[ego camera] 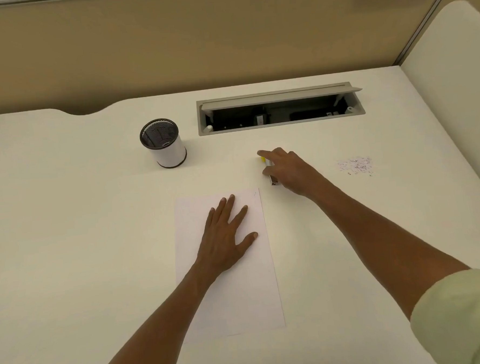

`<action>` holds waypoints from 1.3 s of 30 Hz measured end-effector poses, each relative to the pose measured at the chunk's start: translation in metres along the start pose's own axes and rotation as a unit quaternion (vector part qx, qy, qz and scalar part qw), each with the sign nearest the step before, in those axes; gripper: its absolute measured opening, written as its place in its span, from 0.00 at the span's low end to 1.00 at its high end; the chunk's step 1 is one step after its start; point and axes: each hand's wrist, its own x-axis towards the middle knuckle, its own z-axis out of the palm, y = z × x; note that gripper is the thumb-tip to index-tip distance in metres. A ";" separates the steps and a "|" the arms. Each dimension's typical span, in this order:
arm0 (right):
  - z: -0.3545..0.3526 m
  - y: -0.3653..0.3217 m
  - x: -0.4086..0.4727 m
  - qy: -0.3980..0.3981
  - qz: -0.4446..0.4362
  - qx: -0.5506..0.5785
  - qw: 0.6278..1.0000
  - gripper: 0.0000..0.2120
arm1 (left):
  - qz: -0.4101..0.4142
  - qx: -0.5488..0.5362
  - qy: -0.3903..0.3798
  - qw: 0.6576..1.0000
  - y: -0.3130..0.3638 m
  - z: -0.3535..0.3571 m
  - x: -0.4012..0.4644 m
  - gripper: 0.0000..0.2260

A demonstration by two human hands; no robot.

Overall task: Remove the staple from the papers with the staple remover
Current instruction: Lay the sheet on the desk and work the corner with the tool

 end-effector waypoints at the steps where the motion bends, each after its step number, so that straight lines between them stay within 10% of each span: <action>1: 0.000 0.000 0.000 0.009 -0.004 -0.005 1.000 0.14 | -0.005 0.002 0.004 1.000 0.000 0.001 -0.001 0.32; 9: 0.011 -0.015 -0.013 0.074 0.088 0.011 0.993 0.05 | -0.009 0.024 0.015 1.000 -0.001 0.002 0.002 0.31; 18: 0.016 -0.043 -0.035 0.023 0.217 0.397 0.892 0.11 | -0.006 0.040 0.020 0.999 -0.003 0.005 0.002 0.31; 39: 0.031 -0.064 -0.029 0.108 0.228 0.198 0.947 0.10 | -0.026 0.058 0.021 0.998 0.007 0.007 0.006 0.32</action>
